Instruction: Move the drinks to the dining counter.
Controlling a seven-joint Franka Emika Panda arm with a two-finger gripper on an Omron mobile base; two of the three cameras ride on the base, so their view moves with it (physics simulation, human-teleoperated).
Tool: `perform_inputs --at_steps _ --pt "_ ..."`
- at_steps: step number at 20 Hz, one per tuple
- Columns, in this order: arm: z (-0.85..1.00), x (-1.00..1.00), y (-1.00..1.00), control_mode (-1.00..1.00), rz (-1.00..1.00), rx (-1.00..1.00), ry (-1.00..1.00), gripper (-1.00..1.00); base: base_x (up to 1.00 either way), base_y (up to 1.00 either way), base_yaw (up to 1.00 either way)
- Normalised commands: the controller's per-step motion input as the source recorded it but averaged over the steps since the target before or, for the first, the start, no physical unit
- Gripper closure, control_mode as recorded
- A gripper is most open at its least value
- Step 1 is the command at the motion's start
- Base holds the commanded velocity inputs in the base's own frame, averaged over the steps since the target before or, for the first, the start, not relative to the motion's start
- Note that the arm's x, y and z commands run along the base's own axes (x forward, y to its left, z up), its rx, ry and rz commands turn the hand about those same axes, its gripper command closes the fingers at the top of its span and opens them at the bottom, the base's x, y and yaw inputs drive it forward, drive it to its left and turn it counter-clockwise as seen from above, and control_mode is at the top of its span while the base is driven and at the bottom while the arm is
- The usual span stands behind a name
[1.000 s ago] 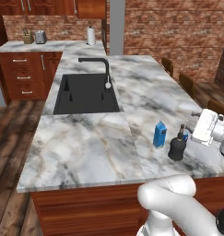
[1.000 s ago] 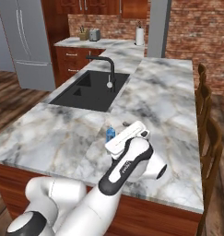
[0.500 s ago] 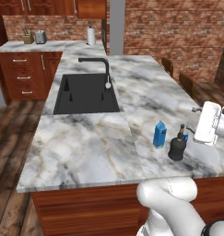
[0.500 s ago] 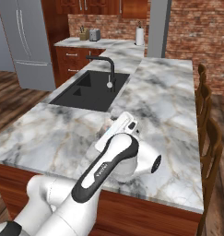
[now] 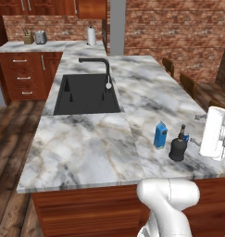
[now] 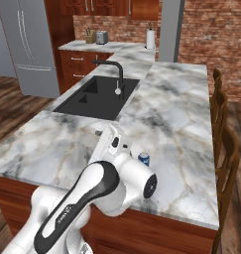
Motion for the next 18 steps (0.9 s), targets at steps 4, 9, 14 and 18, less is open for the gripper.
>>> perform_inputs --at_steps 4,9,14,18 --pt "0.00 -0.34 0.51 -1.00 0.00 -0.16 -0.14 -1.00 0.00 0.00 0.00" --pt "-0.06 -0.08 0.34 -1.00 0.00 -0.09 -0.01 -1.00 0.00 0.00 0.00" --pt "-0.03 0.00 0.20 -1.00 0.00 -0.03 0.00 -1.00 0.00 0.00 0.00" --pt "0.00 0.00 0.00 1.00 0.00 0.00 0.00 -1.00 0.00 0.02 0.00"
